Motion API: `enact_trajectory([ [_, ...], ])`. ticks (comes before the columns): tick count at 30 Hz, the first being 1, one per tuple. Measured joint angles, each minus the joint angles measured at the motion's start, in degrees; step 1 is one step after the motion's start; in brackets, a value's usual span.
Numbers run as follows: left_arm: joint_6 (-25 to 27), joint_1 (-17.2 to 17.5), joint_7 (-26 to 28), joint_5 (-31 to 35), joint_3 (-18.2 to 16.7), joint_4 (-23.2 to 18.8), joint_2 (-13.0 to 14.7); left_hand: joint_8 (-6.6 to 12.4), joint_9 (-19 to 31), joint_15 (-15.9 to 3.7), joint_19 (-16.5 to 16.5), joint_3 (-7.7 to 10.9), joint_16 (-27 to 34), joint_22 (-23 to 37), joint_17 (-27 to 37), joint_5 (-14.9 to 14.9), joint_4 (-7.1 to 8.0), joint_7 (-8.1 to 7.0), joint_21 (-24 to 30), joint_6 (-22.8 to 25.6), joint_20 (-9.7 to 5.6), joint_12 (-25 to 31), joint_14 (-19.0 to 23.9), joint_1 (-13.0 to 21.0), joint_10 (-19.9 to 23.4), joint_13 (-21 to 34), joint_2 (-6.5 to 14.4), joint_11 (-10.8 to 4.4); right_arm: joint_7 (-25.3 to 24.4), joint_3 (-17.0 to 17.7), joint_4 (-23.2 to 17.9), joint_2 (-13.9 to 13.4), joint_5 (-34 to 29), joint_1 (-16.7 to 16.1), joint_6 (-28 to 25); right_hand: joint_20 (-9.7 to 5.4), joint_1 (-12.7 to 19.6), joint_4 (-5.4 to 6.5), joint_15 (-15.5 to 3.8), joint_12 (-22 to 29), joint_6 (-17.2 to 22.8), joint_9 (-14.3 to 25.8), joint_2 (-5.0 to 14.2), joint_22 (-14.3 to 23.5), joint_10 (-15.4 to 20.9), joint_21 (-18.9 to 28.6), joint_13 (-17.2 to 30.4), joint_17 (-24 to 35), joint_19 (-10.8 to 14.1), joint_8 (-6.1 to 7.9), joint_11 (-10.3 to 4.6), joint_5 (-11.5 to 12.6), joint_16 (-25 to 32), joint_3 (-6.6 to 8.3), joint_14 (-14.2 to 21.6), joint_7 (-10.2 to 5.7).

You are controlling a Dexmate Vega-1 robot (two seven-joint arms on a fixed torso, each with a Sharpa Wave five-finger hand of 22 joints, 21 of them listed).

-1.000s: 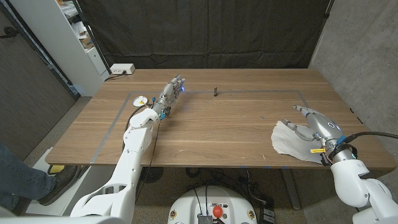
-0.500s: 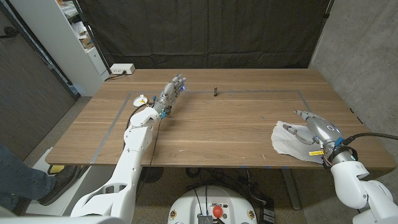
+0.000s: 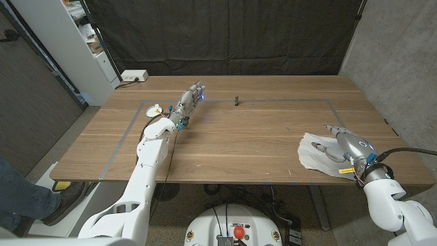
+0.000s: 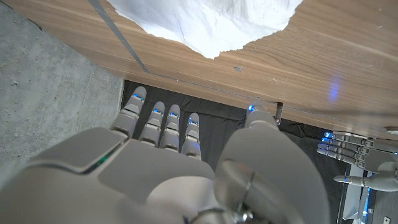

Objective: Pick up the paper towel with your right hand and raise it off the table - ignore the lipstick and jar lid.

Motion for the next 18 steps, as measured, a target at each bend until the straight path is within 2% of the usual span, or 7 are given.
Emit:
enact_trajectory([
  [5, 0.08, 0.02, 0.11, 0.09, 0.09, -0.18, 0.00, 0.00, 0.00, 0.00, 0.00, 0.00, 0.00, 0.00, 0.00, 0.00, 0.00, 0.00, 0.00, 0.00, 0.00, 0.00, 0.00, -0.23, 0.00, 0.00, 0.23, 0.00, 0.74, -0.43, 0.00, -0.22, -0.37, -0.05, -0.97, 0.00, 0.57, -0.24, 0.30, -0.20, -0.91, 0.00, -0.57, 0.00, -1.12, 0.00, -0.05, 0.00, 0.00, -0.43, -0.11, 0.43, 0.00, -0.24, -0.29, -0.33],
  [13, 0.15, -0.01, 0.16, 0.15, 0.16, -0.26, 0.00, 0.00, 0.00, 0.00, 0.23, -0.01, 0.00, 0.00, 0.00, 0.00, 0.01, 0.00, -0.45, 0.00, 0.24, 0.00, 0.00, -0.23, -0.22, 0.00, 0.23, -0.22, 2.70, -1.18, 0.02, -0.68, -1.14, 0.04, -3.17, 0.32, 1.28, -1.12, 0.72, -0.87, -2.97, -0.01, -1.28, 0.00, -2.68, -0.44, -0.15, 0.01, -0.32, -0.88, 0.83, 1.08, -0.33, -0.64, -0.71, -0.30],
  [18, 0.15, -0.28, 0.16, 0.16, 0.20, 0.10, 0.01, 0.00, 0.00, 0.00, 0.11, -0.01, 0.00, 0.00, 0.00, 0.00, 0.01, -0.13, -0.45, 0.13, 0.75, 0.00, 0.00, -0.23, -0.22, 0.00, 0.23, -0.22, 4.09, -1.78, -0.28, -0.95, -1.84, 0.22, -4.65, 0.31, 1.60, -1.34, 2.17, -0.87, -4.17, -0.01, -1.60, 0.00, -3.46, -0.44, -0.41, 0.01, -0.32, -0.88, 1.01, 2.02, -0.33, -0.87, -0.25, 0.08],
])
